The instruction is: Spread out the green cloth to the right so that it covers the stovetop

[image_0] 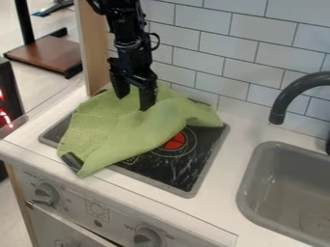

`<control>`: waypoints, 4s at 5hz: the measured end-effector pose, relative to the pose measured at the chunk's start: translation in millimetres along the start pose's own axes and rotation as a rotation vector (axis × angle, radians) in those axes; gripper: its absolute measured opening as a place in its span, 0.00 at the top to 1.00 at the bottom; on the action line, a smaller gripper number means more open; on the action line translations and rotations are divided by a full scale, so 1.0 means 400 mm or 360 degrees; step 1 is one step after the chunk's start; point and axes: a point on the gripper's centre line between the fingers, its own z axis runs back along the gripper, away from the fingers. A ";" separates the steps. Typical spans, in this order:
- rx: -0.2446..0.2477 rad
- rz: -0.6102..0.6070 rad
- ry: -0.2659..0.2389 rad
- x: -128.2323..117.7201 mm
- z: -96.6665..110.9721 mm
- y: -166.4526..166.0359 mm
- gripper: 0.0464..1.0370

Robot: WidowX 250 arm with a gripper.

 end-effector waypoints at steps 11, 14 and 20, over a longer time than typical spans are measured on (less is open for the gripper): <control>-0.0086 -0.0052 0.0025 -0.008 -0.061 -0.035 1.00; -0.0289 -0.0590 -0.0051 0.012 -0.050 -0.272 1.00; -0.0606 -0.1130 0.0106 -0.060 -0.087 -0.412 1.00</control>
